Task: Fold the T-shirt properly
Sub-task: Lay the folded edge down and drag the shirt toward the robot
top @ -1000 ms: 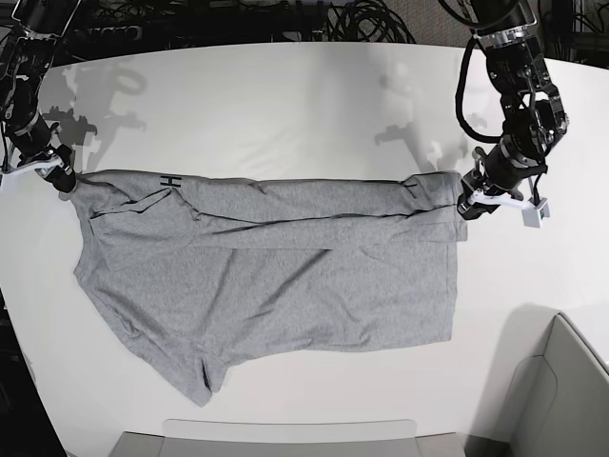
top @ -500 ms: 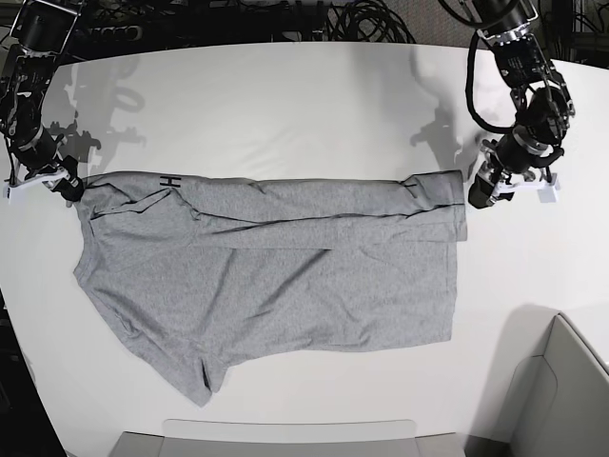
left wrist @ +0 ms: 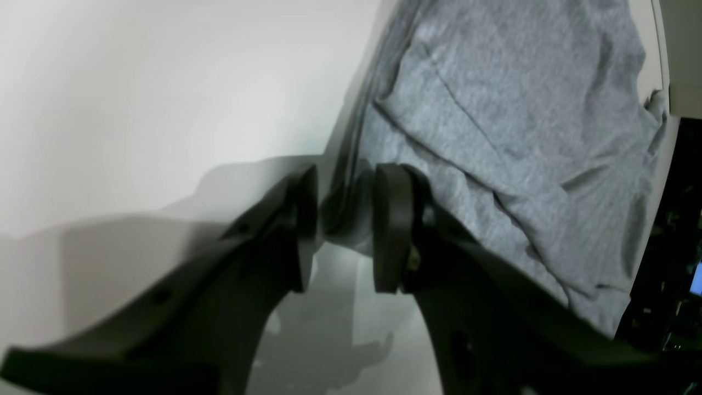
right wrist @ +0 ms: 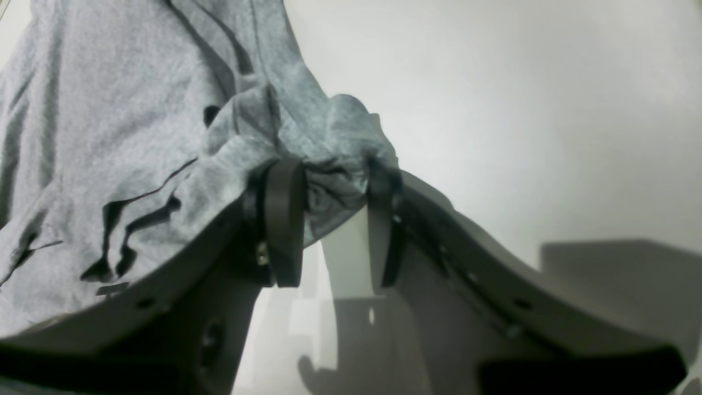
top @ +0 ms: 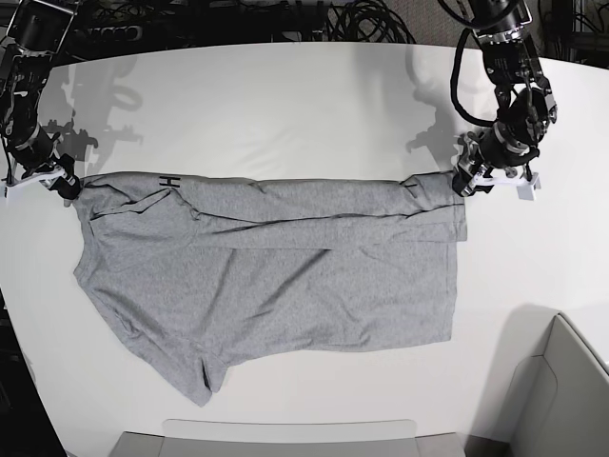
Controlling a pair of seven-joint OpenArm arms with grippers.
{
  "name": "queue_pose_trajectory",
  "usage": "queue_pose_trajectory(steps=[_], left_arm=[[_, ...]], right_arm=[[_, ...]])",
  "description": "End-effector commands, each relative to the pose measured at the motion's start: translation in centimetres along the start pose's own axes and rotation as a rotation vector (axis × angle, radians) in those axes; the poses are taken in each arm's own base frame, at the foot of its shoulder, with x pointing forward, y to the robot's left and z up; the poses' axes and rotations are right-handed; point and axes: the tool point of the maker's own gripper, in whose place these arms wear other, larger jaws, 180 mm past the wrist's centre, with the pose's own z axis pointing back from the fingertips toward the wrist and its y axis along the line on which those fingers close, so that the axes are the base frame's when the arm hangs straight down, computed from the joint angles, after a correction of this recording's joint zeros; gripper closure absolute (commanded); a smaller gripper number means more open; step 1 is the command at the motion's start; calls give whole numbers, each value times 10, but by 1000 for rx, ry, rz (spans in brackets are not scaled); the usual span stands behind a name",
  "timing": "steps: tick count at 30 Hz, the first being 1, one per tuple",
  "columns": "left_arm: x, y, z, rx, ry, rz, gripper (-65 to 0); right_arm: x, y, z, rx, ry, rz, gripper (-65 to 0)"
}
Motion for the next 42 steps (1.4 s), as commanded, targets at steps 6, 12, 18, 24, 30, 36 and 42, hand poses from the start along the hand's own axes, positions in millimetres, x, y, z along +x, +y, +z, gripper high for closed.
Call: queue_pose_trajectory(steps=[6, 12, 18, 24, 30, 36, 42], left_arm=[[-1, -9, -2, -9, 11, -27, -186], [-25, -26, -15, -33, 61, -95, -62], [-34, -13, -22, -3, 85, -80, 0], [-8, 0, 0, 11, 20, -40, 0], [5, -8, 20, -10, 9, -59, 0], [1, 1, 34, 10, 6, -69, 0], [3, 23, 64, 64, -38, -79, 0]], right_arm=[[26, 5, 4, 15, -53, 37, -198], [28, 13, -13, -44, -2, 191, -64], [27, 13, -18, -79, 12, 239, 0], [20, -3, -1, -118, 42, 289, 0], [8, 0, 17, -118, 57, 369, 0], [8, -15, 43, -171, 75, 359, 0], [-9, -20, 63, -151, 101, 344, 0]])
